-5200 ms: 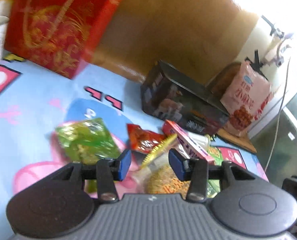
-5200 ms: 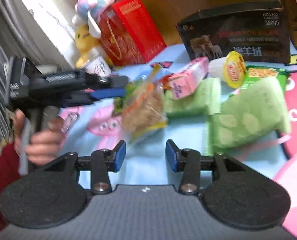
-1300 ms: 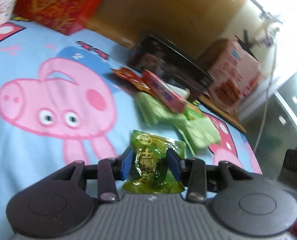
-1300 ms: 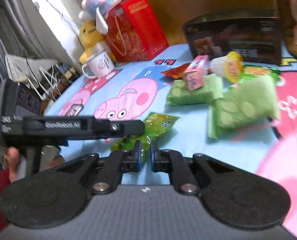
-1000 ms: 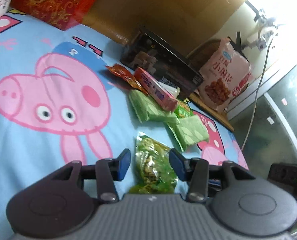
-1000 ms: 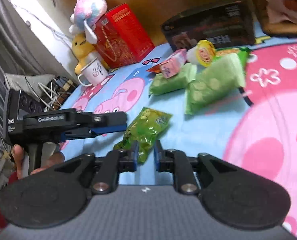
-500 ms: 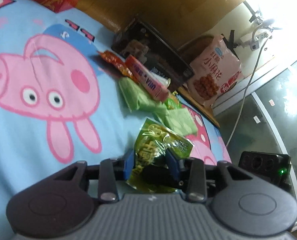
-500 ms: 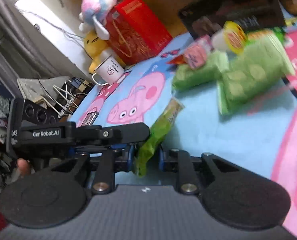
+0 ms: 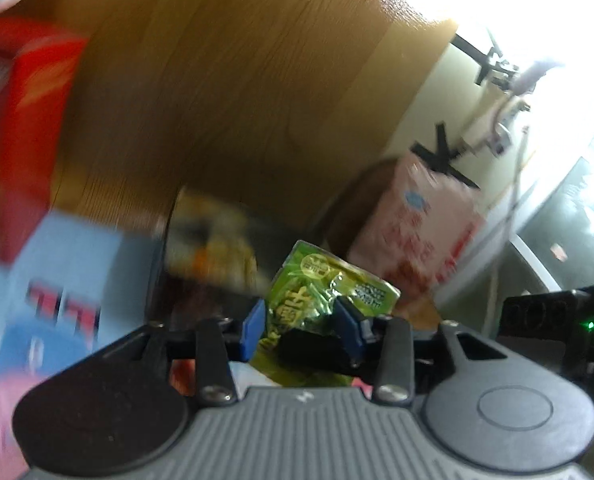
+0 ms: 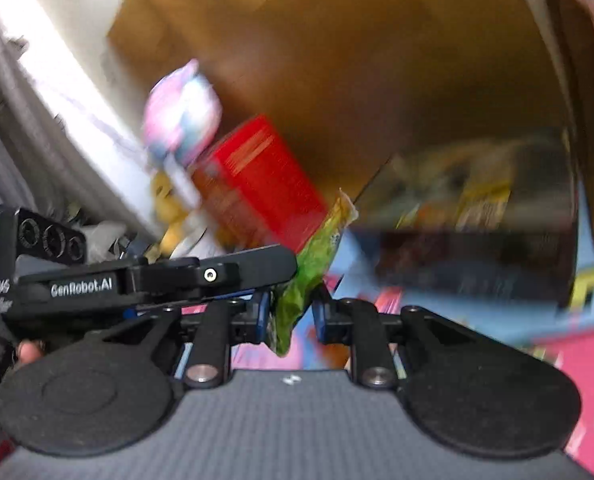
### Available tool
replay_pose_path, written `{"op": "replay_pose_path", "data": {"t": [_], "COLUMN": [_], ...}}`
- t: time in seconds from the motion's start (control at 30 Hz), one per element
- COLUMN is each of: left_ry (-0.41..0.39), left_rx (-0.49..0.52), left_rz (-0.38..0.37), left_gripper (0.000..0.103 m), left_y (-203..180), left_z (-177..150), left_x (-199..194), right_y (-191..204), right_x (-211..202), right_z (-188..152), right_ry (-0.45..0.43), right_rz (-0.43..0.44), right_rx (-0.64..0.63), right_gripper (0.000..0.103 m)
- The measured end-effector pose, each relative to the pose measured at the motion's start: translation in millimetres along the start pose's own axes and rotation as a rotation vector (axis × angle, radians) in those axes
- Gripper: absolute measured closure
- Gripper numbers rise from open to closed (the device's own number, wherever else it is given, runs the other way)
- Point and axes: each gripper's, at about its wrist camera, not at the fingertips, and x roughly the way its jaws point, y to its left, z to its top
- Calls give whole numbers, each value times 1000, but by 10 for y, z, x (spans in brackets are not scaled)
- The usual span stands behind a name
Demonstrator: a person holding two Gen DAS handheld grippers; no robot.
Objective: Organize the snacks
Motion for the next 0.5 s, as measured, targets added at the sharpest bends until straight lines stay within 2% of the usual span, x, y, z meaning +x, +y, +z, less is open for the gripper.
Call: {"op": "replay_pose_path", "data": {"t": [0.13, 0.27, 0.33, 0.4, 0.5], "left_ry": [-6, 7, -3, -20, -29], "left_rx": [11, 2, -2, -3, -7], "left_rz": [50, 123, 137, 139, 143], "left_gripper": [65, 59, 58, 58, 58], "left_y": [-5, 69, 130, 219, 330], "left_z": [268, 248, 211, 182, 103], "left_x": [447, 768, 768, 671, 495], "right_y": [-303, -492, -572, -638, -682], "right_x": [189, 419, 466, 388, 184], "right_z": [372, 465, 460, 433, 383], "right_ry": [6, 23, 34, 11, -39], "right_rz": [-44, -147, -211, -238, -247], "right_rx": [21, -17, -28, -28, -22], "right_gripper": [81, 76, 68, 61, 61]}}
